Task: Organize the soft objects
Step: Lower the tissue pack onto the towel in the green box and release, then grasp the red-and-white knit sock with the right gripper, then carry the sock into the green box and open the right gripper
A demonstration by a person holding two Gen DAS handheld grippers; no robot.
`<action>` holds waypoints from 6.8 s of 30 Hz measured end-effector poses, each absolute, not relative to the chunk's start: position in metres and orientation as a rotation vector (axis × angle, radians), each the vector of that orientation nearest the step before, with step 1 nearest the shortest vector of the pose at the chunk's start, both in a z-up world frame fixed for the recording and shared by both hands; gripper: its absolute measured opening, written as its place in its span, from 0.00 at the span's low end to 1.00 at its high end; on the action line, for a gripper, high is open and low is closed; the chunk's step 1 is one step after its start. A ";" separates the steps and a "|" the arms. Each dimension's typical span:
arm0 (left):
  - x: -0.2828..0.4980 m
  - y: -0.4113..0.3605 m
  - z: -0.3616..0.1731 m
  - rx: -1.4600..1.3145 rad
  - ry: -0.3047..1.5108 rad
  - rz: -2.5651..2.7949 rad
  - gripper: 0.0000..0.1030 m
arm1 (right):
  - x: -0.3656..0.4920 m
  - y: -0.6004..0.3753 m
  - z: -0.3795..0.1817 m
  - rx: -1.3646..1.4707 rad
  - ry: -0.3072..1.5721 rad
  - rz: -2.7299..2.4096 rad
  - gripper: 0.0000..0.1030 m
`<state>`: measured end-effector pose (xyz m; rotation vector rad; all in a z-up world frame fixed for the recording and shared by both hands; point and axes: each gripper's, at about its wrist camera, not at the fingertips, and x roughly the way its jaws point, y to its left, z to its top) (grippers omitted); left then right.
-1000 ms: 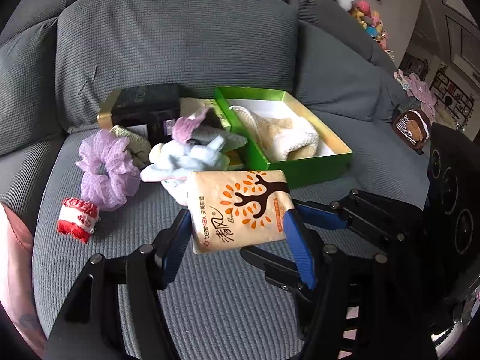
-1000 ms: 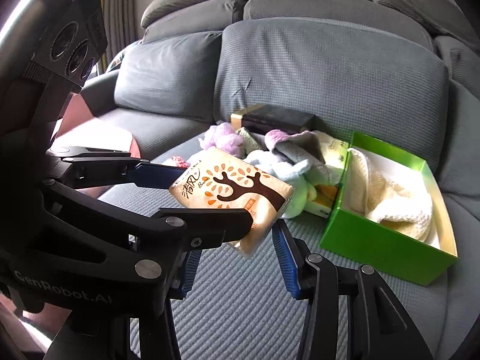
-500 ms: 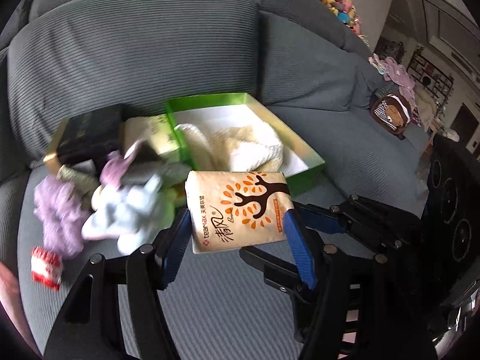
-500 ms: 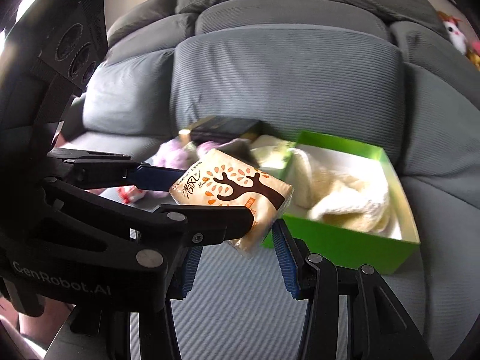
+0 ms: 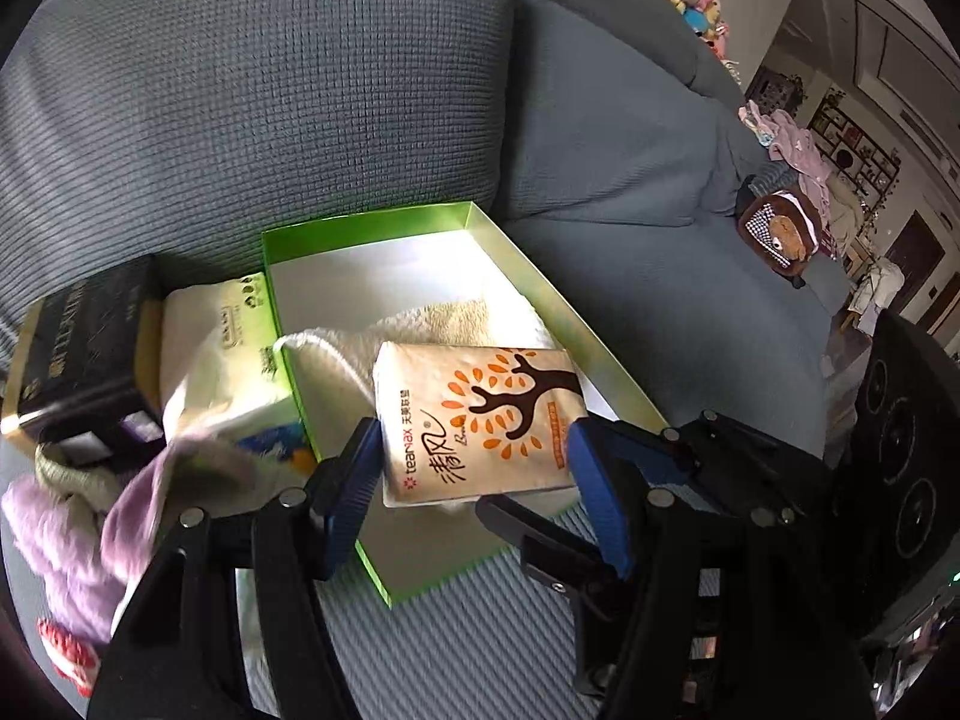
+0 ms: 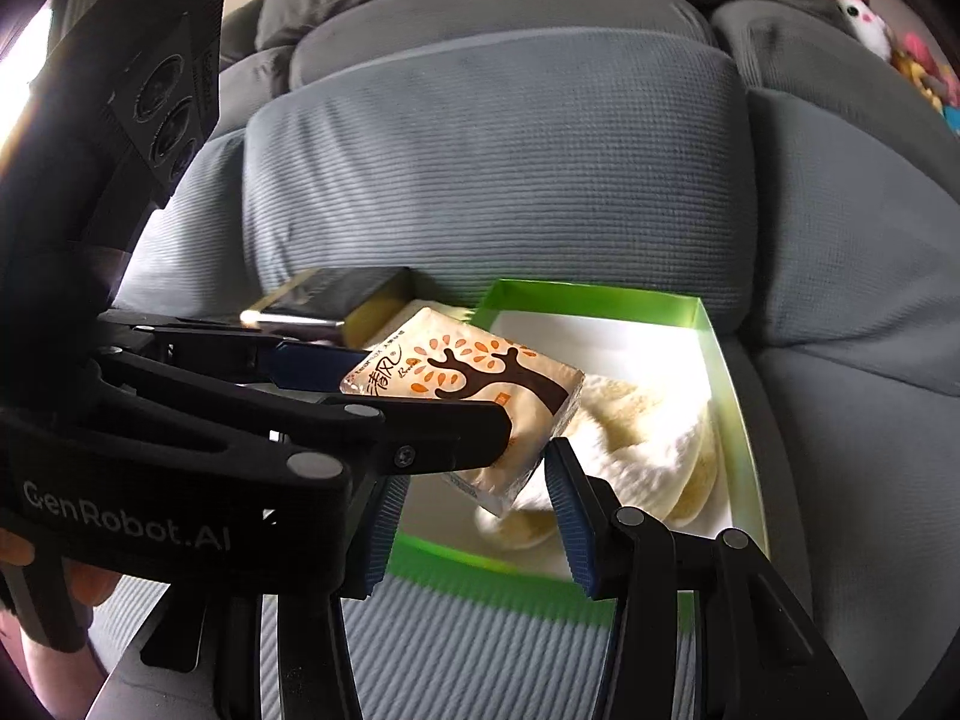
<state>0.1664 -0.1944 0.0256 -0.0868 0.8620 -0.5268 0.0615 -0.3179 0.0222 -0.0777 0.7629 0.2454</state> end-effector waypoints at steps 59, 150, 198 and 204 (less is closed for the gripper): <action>0.000 0.114 -0.058 -0.477 0.867 0.018 0.99 | -0.029 -0.110 -0.044 -0.096 0.950 0.582 0.78; 0.052 -0.099 0.060 -0.046 0.699 -0.411 0.46 | -0.007 -0.222 0.042 0.026 0.679 0.448 0.30; 0.239 -0.215 -0.006 -0.208 1.034 -0.446 0.82 | 0.143 -0.351 -0.011 -0.037 0.989 0.024 0.41; 0.206 -0.192 0.018 -0.222 0.950 -0.465 0.91 | 0.102 -0.364 0.009 -0.017 0.901 0.002 0.58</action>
